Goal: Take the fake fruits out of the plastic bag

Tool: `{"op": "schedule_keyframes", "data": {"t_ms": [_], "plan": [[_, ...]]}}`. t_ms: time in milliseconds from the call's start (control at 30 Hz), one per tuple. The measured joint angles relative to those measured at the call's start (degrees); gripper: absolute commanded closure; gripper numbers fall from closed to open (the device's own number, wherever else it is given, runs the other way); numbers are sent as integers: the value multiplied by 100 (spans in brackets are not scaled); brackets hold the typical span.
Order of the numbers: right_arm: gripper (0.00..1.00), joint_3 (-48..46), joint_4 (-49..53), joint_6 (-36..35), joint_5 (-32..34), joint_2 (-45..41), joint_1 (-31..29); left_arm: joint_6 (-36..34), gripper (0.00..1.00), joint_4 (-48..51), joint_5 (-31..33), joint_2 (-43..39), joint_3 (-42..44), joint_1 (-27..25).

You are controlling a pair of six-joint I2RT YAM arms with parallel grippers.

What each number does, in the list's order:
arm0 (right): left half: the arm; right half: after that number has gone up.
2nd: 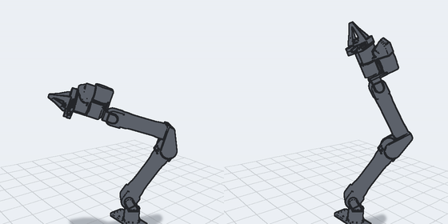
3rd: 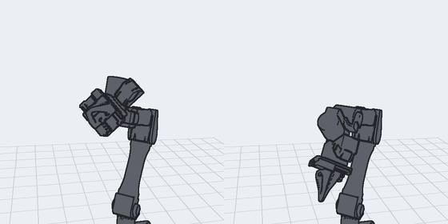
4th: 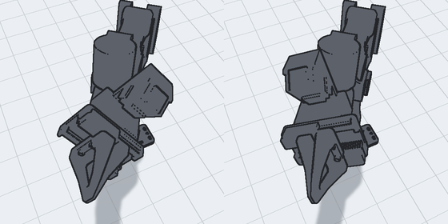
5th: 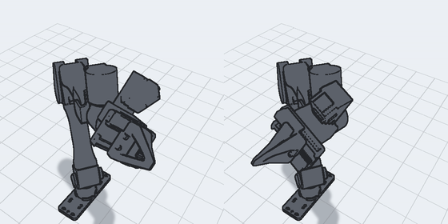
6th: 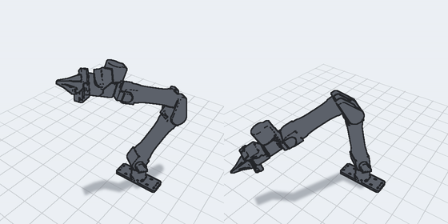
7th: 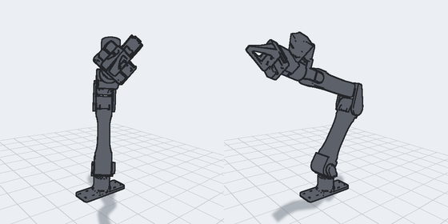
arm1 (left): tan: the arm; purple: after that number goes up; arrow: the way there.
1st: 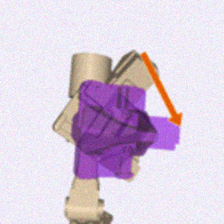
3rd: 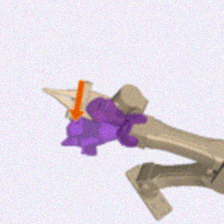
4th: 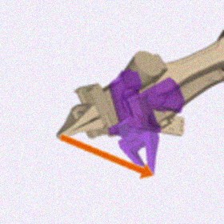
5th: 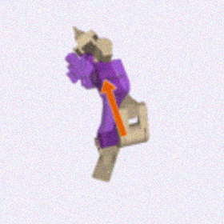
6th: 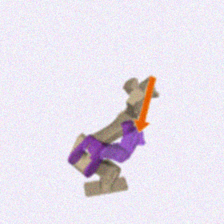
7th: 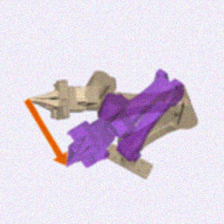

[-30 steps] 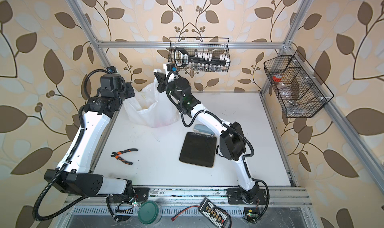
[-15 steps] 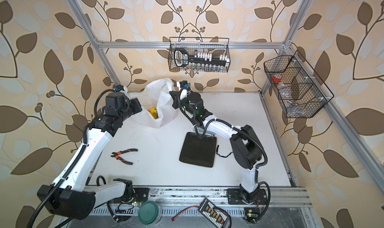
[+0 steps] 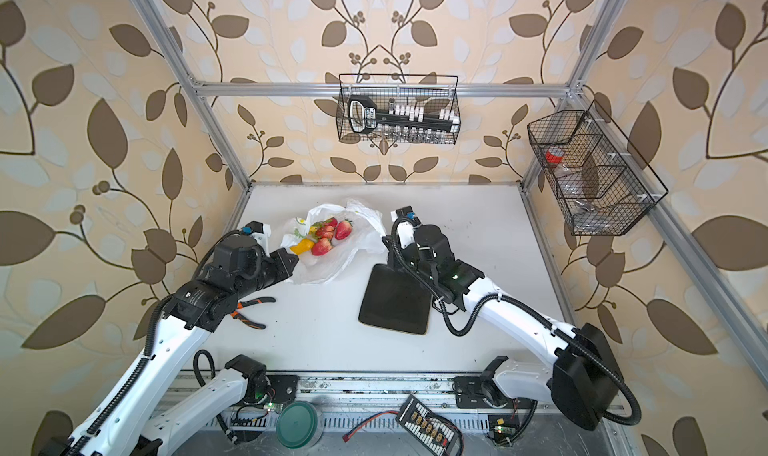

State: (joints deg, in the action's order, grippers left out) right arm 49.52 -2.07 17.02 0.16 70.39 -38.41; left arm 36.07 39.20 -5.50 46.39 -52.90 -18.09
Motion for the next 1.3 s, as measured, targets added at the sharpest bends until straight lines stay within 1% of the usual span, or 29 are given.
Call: {"op": "schedule_keyframes", "data": {"t_ms": [67, 100, 133, 200, 233, 300, 333, 433, 533, 600, 667, 733, 833, 867, 933, 1033, 1167, 1300], "plan": [[90, -146, 356, 76, 140, -125, 0, 24, 100, 101, -68, -17, 79, 0], [81, -184, 546, 118, 184, -160, 2, 31, 100, 162, -114, -13, 90, 0], [69, -188, 695, 142, 195, -175, 2, 33, 100, 186, -166, 0, 92, 0], [51, -186, 898, 238, 195, -225, 0, 31, 100, 197, -214, 33, 92, 0], [45, -184, 1012, 245, 190, -282, 0, 31, 100, 208, -232, 61, 92, 0], [37, -149, 1222, 267, 179, -452, 2, 28, 100, 229, -271, 120, 90, 0], [35, -105, 1338, 269, 179, -588, 0, 26, 100, 247, -295, 155, 81, 0], [35, 94, 1609, 214, 201, -1064, 0, 24, 100, 282, -304, 199, 13, 0], [42, 382, 1825, 59, 179, -1513, 0, 24, 100, 282, -304, 192, -74, 0], [45, 636, 1958, -107, 81, -1641, -22, 24, 100, 275, -299, 173, -118, 0], [47, 907, 2044, -313, 28, -1600, -210, 26, 100, 280, -297, 131, -140, 0], [48, 1187, 2048, -564, 9, -1390, -684, 31, 100, 280, -286, 96, -149, 0], [55, 1475, 1829, -938, 11, -820, -1447, 35, 100, 286, -267, 72, -155, 0], [57, 1519, 1707, -1029, 26, -597, -1620, 37, 100, 291, -256, 72, -155, 0], [58, 1606, 1419, -1130, 114, -31, -1873, 44, 100, 321, -234, 72, -155, 0], [58, 1867, 1008, -1086, 313, 931, -2011, 61, 100, 380, -175, 66, -155, 0], [58, 2330, 601, -879, 638, 2120, -2020, 118, 100, 437, -144, 39, -155, 0], [58, 3121, 522, -409, 1126, 3222, -2011, 197, 100, 485, -136, 31, -155, 0]]}}
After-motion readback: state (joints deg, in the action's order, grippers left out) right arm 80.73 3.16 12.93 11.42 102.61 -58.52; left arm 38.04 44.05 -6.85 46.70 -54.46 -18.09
